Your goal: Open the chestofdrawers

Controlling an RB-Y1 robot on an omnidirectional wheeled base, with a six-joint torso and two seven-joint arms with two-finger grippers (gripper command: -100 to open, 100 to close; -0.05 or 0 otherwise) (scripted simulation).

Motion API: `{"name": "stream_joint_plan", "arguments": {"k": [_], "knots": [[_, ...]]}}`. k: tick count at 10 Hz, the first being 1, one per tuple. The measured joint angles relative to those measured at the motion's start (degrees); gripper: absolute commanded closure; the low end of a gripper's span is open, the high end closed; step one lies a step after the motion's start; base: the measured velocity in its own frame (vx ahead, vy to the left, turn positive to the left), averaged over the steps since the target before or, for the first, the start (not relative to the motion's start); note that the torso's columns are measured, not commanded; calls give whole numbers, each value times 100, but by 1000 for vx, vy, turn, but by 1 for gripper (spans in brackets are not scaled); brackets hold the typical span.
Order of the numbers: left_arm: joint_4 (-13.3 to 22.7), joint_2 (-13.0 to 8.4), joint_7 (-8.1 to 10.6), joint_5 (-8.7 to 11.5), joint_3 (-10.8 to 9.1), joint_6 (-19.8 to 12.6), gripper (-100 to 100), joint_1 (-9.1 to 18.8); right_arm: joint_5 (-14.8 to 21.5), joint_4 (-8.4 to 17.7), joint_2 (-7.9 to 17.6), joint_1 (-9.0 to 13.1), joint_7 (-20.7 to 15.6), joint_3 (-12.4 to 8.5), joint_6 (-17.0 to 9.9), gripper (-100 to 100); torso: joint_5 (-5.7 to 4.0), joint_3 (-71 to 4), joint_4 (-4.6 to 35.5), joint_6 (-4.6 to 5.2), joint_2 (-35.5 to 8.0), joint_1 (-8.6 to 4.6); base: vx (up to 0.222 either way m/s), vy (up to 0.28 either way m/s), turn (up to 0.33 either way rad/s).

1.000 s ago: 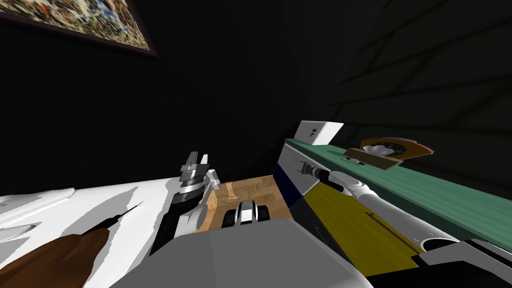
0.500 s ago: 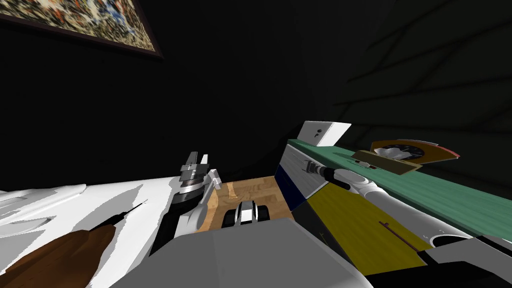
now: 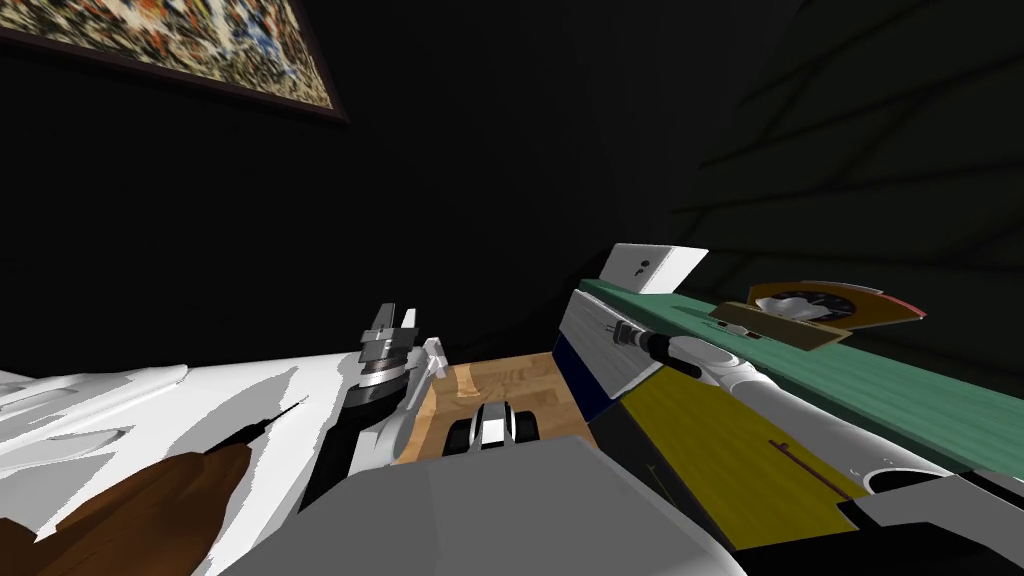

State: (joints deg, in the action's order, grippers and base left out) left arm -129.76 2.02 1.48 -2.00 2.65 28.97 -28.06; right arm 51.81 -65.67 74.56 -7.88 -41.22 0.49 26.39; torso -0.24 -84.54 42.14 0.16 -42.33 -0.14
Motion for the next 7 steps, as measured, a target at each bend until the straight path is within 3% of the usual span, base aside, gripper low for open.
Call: {"name": "stream_joint_plan", "arguments": {"k": [7], "knots": [[0,0,0,0,0,0,0,0,-1,-42,52,-29,71,11,-26,100,6,0,3,-11,3,9,-13,172,2]]}}
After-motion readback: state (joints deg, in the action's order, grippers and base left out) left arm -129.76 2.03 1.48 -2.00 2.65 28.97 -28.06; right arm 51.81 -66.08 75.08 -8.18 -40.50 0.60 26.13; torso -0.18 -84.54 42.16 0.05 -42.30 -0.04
